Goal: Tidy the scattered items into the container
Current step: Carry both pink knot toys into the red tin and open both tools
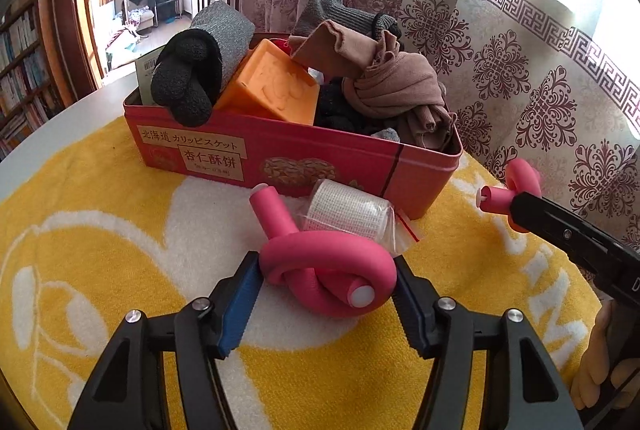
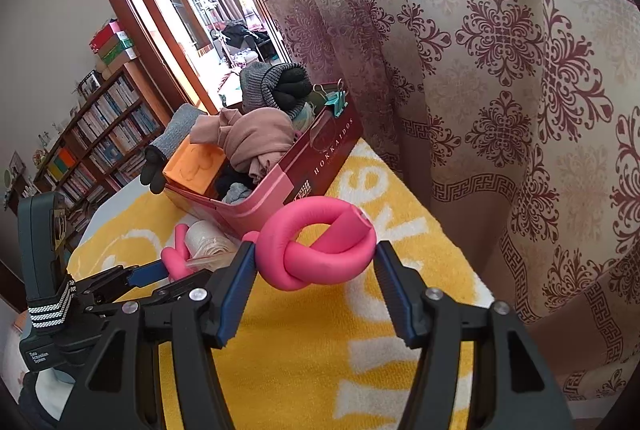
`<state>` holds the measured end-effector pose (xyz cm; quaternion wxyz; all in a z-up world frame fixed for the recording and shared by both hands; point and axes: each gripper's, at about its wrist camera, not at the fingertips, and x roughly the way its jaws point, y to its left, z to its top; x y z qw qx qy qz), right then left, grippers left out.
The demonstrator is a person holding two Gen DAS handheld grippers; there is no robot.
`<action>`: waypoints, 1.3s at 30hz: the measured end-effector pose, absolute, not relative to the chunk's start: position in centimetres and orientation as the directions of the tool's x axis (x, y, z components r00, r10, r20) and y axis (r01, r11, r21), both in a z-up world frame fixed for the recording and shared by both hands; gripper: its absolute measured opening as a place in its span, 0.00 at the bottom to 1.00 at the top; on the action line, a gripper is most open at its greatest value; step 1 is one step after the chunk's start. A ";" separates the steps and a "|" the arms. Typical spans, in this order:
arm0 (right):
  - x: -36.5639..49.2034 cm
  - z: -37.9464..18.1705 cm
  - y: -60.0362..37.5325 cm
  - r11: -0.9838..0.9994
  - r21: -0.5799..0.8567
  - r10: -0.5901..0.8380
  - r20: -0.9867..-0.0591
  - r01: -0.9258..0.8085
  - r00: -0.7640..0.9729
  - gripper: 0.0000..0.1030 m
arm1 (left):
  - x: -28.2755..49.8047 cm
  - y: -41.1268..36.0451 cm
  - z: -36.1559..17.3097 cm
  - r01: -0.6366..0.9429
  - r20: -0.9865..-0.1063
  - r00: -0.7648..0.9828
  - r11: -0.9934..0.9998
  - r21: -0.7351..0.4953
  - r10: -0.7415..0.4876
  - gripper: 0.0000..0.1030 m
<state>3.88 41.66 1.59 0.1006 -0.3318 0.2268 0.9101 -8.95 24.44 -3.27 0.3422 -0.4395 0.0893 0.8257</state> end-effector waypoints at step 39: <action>5.1 4.6 44.8 -0.851 0.385 0.074 -0.587 -0.358 -0.806 0.62 | -16.9 29.4 6.7 -0.657 -0.649 -0.499 -0.739 -0.149 0.574 0.63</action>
